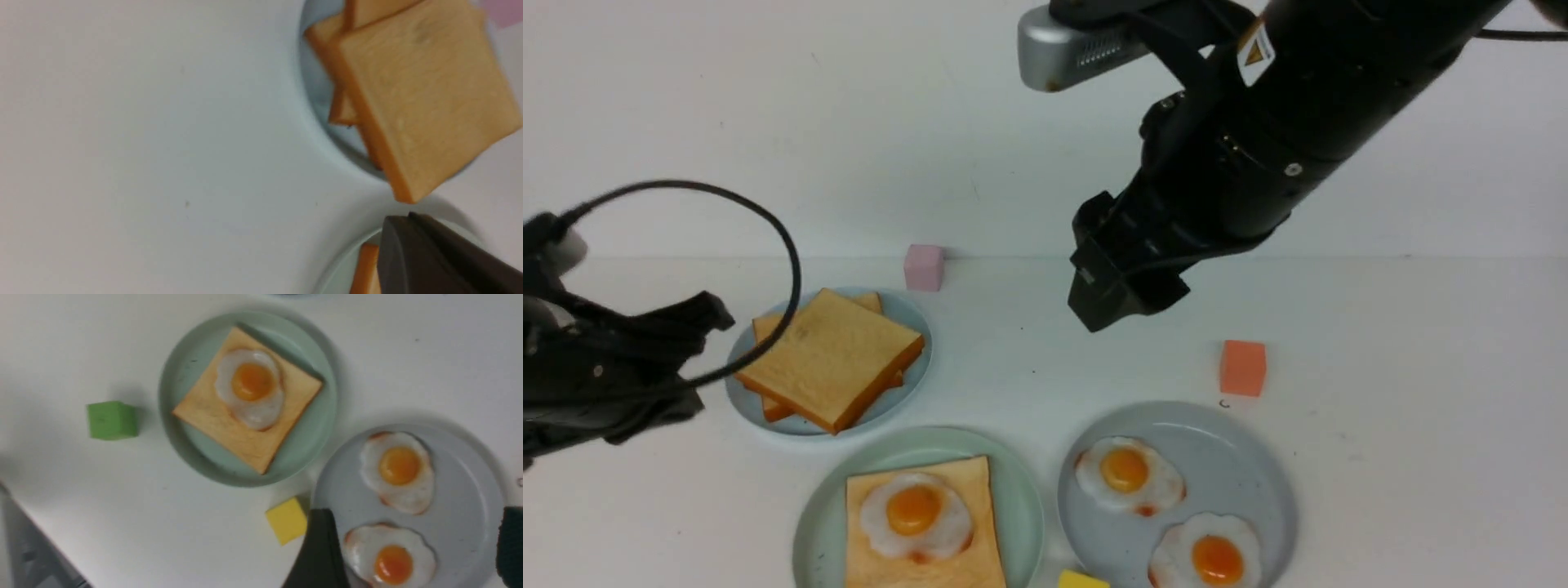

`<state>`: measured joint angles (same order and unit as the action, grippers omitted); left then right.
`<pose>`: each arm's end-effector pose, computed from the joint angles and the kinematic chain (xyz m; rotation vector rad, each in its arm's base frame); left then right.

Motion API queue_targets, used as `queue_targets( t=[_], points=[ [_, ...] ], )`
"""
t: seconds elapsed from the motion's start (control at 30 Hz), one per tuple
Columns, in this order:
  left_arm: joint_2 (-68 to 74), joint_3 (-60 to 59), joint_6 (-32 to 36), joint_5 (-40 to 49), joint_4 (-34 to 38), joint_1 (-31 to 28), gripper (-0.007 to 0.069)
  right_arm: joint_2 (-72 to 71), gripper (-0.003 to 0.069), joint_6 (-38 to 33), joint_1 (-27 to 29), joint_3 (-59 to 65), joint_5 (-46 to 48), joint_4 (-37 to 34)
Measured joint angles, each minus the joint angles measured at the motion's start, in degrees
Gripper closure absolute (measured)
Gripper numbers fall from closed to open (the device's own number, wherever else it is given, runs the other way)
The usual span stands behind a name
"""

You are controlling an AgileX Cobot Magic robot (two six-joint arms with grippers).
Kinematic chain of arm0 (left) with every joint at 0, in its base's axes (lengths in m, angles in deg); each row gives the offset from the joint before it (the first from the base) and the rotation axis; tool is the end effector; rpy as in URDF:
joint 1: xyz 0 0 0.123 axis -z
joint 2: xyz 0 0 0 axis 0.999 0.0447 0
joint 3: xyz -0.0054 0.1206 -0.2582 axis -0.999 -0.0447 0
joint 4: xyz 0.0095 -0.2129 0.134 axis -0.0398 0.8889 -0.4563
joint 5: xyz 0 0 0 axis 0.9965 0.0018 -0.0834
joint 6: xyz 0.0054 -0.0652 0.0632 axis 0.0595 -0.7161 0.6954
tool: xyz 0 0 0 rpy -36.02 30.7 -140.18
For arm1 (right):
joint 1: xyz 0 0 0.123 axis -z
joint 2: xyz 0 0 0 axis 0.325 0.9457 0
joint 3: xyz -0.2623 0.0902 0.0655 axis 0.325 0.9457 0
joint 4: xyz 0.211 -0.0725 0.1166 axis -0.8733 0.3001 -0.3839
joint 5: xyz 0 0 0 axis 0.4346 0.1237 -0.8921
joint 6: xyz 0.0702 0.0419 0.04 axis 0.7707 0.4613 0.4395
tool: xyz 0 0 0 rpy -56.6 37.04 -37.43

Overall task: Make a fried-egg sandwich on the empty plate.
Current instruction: Use the left arm to grab a slice of bread

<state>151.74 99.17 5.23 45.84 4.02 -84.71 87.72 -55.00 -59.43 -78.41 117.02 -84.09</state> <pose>0.2727 -0.0202 0.2464 -0.8088 2.4254 -0.4042 0.2504 0.2315 0.4052 -1.0329 2.4203 0.4260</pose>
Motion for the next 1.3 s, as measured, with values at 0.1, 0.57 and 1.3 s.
queue_targets(
  t=[0.1, 0.57, 1.3],
  points=[
    [5.06, 2.61, 5.21, 1.92, 6.13, -0.24, 0.0611, -0.17, 0.0109, -0.72, 0.00, 0.00, 0.09, -1.44],
    [23.24, 15.26, 11.00, 1.33, 14.85, -0.24, 0.0170, -8.10, 0.0109, -1.48, 0.00, 11.36, -1.15, -2.79],
    [24.78, 15.75, 20.32, -0.78, 21.17, -0.43, 0.0563, -8.81, 0.0110, -1.48, -0.07, 12.11, -1.27, -4.00]
  ],
)
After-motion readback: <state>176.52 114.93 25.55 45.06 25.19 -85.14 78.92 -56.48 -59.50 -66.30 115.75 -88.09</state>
